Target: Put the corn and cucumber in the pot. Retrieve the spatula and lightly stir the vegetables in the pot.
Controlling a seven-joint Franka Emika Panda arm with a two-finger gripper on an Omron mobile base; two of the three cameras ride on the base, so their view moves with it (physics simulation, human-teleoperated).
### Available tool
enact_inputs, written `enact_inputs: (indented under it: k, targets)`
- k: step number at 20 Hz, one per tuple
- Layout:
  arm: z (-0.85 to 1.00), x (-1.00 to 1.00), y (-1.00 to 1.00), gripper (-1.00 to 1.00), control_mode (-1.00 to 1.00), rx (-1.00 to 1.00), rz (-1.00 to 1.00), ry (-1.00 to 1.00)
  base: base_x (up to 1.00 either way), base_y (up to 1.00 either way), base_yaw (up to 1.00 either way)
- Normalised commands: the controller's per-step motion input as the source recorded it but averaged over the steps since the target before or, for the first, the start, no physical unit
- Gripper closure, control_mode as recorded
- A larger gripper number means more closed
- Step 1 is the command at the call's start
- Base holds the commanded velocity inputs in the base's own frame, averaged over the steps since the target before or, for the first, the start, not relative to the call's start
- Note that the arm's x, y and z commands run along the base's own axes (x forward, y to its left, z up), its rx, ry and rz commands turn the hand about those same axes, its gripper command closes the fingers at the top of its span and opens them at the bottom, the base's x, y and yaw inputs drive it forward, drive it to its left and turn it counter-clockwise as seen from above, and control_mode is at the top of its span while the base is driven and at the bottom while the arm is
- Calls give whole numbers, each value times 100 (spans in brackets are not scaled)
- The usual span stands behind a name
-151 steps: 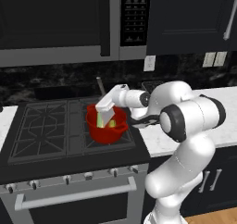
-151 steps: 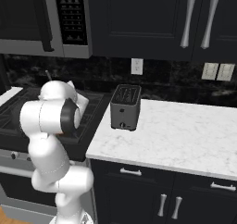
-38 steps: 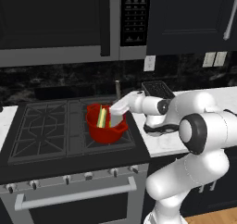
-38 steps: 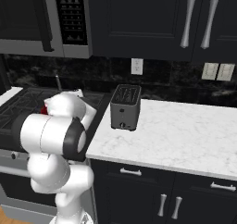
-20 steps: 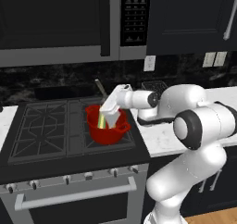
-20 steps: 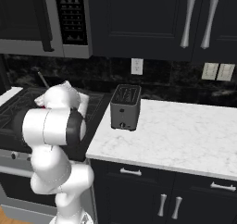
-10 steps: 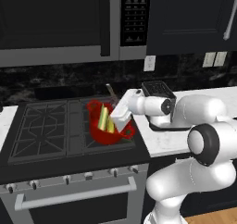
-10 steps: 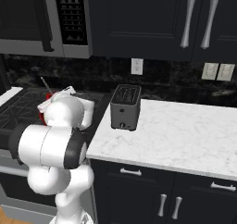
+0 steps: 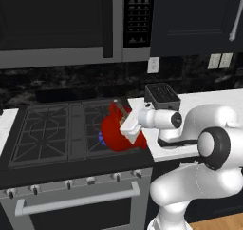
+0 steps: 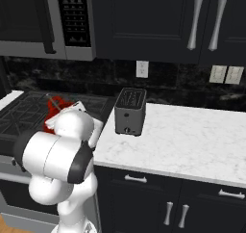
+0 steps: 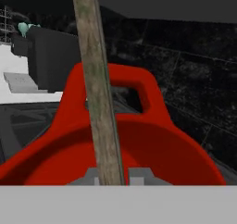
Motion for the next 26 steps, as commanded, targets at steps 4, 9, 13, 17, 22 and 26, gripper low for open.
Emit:
enact_inputs:
  k: [4, 9, 13, 17, 22, 26]
  targets:
    - [6, 67, -22, 100, -100, 34, 38, -12, 0, 0, 0]
    - [23, 91, -15, 100, -100, 35, 32, -12, 0, 0, 0]
    - [9, 74, -8, 100, -100, 32, 29, -11, 0, 0, 0]
    - [-4, 37, -6, 100, -100, 26, 28, -10, 0, 0, 0]
    - [-26, 17, -17, 100, -100, 20, 26, -9, 0, 0, 0]
    - [-58, 13, -28, 100, -100, 16, 26, -9, 0, 0, 0]
